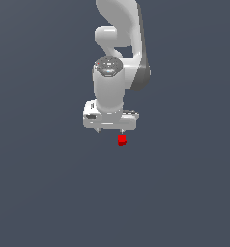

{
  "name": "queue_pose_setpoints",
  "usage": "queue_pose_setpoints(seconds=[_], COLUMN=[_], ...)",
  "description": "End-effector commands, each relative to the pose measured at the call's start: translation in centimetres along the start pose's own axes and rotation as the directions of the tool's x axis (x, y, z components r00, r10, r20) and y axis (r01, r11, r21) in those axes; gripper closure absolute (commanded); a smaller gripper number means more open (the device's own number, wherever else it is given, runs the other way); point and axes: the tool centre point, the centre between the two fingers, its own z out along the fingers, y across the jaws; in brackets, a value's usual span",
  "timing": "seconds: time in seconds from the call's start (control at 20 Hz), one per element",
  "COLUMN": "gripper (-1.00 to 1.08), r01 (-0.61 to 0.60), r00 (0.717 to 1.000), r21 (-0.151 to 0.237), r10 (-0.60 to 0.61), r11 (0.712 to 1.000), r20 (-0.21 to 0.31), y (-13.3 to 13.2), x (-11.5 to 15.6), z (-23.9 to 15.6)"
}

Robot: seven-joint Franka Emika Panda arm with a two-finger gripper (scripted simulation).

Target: Pick up the red cube and move it to a goal position.

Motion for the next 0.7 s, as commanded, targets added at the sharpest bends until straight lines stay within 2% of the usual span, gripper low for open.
queue_pose_setpoints(seconds=[0.0, 0.35, 0.65], gripper=[-0.92, -0.92, -0.92], r01=[0.000, 0.015, 0.052], r00=[1.000, 1.000, 0.999], r21=[0.000, 0.002, 0.006], r10=[0.000, -0.015, -0.052], r11=[1.000, 1.000, 0.999], r20=[0.000, -0.001, -0.003], y=[0.0, -0.5, -1.8], x=[0.0, -0.4, -1.5], z=[0.0, 1.3, 4.5])
